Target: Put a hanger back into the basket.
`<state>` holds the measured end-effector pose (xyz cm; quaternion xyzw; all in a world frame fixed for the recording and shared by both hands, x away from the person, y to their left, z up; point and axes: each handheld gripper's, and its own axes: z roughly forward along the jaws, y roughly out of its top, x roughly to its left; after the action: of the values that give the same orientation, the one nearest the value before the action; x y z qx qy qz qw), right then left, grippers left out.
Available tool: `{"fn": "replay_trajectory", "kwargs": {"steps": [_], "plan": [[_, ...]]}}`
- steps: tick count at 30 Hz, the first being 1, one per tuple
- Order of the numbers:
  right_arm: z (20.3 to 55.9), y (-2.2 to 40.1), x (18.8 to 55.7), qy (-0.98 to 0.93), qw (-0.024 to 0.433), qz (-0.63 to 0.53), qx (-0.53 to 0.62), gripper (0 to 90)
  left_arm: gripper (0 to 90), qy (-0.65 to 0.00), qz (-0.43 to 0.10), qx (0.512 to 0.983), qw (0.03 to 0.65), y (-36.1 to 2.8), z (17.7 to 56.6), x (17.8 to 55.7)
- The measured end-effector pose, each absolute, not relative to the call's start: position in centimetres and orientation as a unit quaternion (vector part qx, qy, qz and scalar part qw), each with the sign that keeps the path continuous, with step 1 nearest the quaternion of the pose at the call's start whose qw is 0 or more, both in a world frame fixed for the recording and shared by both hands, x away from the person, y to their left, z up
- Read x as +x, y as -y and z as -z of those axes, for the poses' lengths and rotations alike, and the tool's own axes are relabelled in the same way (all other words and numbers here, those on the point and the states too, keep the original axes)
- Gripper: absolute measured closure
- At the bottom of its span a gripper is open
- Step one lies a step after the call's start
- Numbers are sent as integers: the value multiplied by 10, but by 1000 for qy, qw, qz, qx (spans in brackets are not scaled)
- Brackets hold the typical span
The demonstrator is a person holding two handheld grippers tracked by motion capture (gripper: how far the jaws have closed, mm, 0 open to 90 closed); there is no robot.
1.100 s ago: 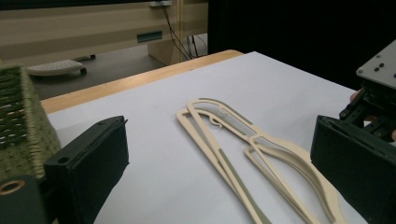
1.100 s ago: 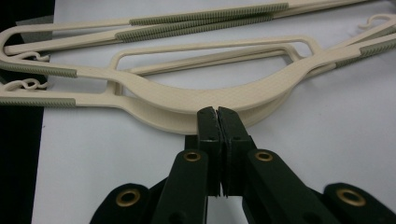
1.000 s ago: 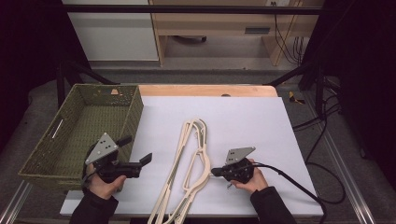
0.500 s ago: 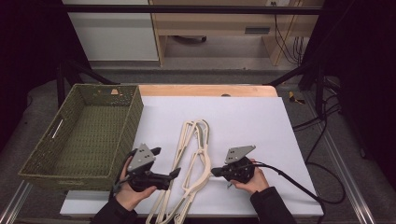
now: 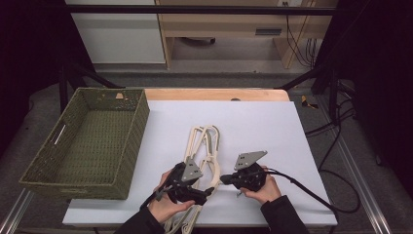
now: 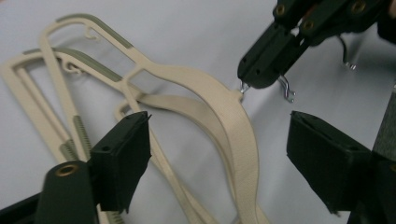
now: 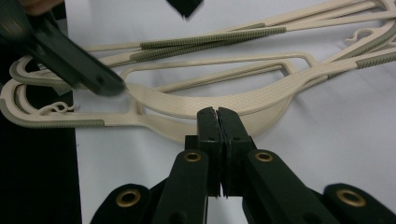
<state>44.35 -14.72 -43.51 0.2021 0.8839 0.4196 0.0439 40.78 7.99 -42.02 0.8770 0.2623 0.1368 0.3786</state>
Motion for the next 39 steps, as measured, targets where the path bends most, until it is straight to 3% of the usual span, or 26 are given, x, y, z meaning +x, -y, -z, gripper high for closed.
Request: {"fn": "replay_trajectory", "kwargs": {"steps": [20, 34, 39], "plan": [[433, 146, 441, -886, 45, -416, 202, 892, 632, -290, -96, 897, 320, -54, 450, 417], [432, 144, 439, -885, 51, -415, 203, 880, 718, -311, -103, 893, 309, -50, 448, 411], [415, 153, 433, -866, 65, -455, 196, 729, 724, -320, -101, 887, 316, -54, 443, 409]]}}
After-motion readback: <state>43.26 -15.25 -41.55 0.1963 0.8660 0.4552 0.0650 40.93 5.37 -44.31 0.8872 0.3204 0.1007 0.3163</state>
